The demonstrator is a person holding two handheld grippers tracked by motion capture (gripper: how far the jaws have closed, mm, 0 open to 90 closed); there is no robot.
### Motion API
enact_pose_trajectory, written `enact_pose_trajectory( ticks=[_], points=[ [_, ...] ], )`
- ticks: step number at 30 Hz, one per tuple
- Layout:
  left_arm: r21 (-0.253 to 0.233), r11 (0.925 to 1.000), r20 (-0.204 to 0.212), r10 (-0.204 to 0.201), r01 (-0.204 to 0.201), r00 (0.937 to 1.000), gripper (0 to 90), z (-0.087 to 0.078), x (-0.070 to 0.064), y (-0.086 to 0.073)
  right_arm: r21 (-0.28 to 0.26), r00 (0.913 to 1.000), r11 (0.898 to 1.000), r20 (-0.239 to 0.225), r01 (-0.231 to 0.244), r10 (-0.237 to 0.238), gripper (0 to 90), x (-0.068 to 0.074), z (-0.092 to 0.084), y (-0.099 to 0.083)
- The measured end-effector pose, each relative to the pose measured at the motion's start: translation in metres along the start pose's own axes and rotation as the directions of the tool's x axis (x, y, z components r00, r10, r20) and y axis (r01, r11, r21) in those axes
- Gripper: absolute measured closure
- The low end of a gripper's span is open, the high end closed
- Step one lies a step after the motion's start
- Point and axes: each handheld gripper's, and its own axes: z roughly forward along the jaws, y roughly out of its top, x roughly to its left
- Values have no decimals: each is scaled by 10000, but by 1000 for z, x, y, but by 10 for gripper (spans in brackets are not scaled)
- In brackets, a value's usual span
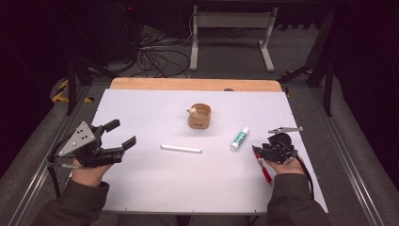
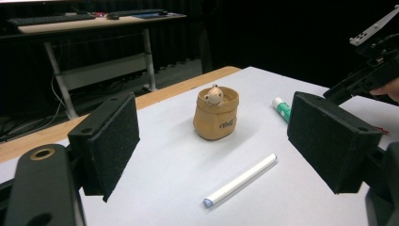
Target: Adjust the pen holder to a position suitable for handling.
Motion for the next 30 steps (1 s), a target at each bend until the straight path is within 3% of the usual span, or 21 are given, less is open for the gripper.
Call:
enact_pose_trajectory(
  ticks=[30],
  points=[
    [182, 9998, 177, 85, -88, 9998, 189, 5, -3, -2, 699, 9999, 9974, -61, 160, -157, 628, 1, 21, -4]
  ],
)
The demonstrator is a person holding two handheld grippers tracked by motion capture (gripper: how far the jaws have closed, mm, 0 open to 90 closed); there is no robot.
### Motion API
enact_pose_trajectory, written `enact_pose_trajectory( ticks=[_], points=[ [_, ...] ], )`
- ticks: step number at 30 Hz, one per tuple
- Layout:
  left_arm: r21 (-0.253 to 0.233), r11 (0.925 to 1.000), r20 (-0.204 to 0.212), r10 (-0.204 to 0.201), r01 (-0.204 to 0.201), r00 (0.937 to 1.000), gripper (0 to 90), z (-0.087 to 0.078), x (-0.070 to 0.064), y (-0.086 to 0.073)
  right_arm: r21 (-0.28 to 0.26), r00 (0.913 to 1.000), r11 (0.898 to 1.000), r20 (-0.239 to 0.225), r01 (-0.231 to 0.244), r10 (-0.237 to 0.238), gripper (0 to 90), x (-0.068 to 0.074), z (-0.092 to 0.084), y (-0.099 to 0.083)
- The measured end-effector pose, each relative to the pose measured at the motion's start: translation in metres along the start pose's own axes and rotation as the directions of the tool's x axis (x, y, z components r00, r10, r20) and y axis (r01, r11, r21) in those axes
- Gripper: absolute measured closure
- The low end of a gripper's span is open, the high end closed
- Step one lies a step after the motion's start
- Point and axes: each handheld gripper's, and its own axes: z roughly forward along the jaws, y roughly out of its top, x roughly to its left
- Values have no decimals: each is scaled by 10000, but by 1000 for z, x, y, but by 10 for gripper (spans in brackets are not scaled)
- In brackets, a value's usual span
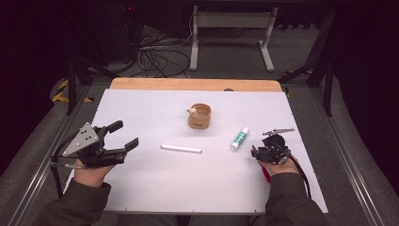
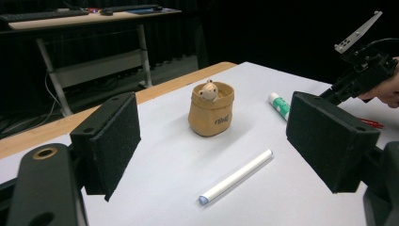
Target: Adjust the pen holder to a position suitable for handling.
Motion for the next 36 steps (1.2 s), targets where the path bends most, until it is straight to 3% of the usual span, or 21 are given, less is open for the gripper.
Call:
enact_pose_trajectory(
  ticks=[16, 36],
  points=[
    [-220, 9997, 4, 61, -61, 10000, 199, -1, -2, 1, 263, 10000, 9997, 27, -17, 16, 649, 0, 7, -1],
    [-95, 9999, 22, 35, -35, 10000, 200, 2, 0, -2, 361, 9973, 9989, 660, 302, -325, 773, 2, 9, -3]
  ],
)
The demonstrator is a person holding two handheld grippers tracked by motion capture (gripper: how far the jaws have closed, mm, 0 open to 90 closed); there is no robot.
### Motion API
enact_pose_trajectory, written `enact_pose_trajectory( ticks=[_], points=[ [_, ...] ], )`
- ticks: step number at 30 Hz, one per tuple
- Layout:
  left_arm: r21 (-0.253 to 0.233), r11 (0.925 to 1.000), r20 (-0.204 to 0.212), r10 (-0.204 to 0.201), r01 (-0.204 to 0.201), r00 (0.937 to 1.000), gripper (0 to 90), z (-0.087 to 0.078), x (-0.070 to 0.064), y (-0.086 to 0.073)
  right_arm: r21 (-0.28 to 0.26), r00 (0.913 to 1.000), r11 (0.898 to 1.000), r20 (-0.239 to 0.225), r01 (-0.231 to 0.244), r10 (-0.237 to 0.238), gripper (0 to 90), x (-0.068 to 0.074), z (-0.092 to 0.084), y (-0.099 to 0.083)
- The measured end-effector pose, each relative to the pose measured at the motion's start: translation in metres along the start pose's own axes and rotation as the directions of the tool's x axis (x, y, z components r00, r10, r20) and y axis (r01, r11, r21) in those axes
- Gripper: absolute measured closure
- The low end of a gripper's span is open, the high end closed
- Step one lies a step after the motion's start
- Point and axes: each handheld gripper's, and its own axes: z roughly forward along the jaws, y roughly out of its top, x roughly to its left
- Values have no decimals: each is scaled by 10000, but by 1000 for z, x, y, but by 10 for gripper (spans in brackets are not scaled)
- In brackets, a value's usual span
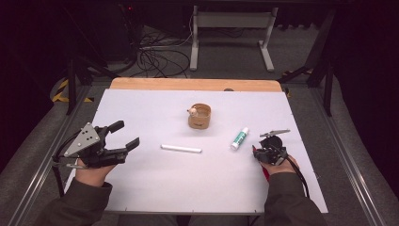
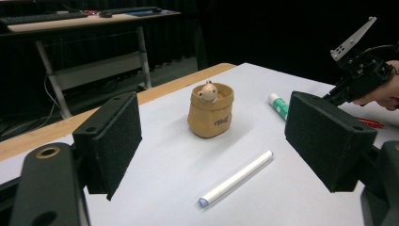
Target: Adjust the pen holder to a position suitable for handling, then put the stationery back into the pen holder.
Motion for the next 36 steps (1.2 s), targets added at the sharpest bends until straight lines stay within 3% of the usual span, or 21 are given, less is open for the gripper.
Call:
enact_pose_trajectory(
  ticks=[4, 11, 18, 22, 30, 36],
  points=[
    [-26, 10000, -27, 73, -73, 10000, 200, -1, -2, 1, -69, 9996, 9996, 84, 283, -283, 799, 0, 0, 0],
    [-6, 9999, 55, 137, -137, 9999, 200, 4, -4, 2, -288, 9994, 9991, -117, 321, -325, 808, -2, -1, -3],
    [26, 9999, 269, 123, -124, 9996, 200, 9, -7, 1, -1593, 9994, 9868, -135, 298, -324, 810, -1, -17, -1],
    [34, 9999, 392, 122, -123, 9992, 200, 11, -10, 2, -2515, 9982, 9666, -192, 493, -559, 810, 2, -25, -1],
    [-21, 9998, 822, 209, -208, 9964, 200, 23, -21, 4, -4366, 9939, 8989, -776, 372, -788, 811, 7, -39, -1],
    [120, 9995, 1119, 287, -302, 9933, 200, 32, -29, 2, -5201, 9916, 8534, -891, 342, -940, 811, 11, -45, 0]
  ],
)
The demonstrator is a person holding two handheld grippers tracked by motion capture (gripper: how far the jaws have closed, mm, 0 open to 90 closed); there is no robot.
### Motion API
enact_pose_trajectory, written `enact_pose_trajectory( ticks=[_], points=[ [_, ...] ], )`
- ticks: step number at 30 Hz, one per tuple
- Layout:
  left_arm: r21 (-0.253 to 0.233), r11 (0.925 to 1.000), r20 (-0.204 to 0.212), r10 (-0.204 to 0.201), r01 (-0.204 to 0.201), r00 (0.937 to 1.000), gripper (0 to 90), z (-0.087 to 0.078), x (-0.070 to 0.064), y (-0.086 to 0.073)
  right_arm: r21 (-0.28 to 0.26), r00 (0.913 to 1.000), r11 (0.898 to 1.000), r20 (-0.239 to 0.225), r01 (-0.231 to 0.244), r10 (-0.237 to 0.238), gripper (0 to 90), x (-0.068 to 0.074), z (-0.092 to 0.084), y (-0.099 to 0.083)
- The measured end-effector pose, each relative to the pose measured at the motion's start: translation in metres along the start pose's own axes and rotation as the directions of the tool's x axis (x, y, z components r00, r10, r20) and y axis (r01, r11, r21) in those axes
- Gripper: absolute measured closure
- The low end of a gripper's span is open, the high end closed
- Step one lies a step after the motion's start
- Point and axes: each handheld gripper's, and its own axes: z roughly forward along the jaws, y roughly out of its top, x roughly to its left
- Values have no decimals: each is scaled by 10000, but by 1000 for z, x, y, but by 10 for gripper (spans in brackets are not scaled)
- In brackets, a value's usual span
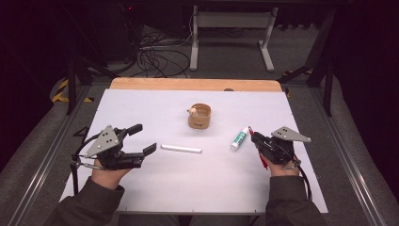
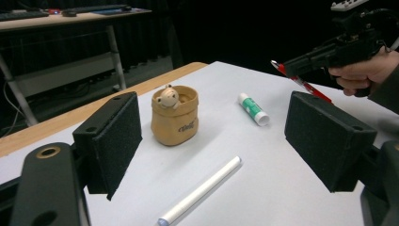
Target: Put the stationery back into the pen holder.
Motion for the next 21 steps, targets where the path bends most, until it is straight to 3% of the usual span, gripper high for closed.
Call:
enact_pose_trajectory(
  ticks=[6, 21],
  points=[
    [3, 10000, 376, 9, -9, 9993, 200, 14, -9, -1, -710, 9999, 9974, -51, 132, -136, 812, 6, -4, 3],
    [4, 10000, 1280, -4, 3, 9918, 204, 53, -32, -2, -1521, 9985, 9883, -510, 127, -206, 812, 16, -10, 10]
  ],
)
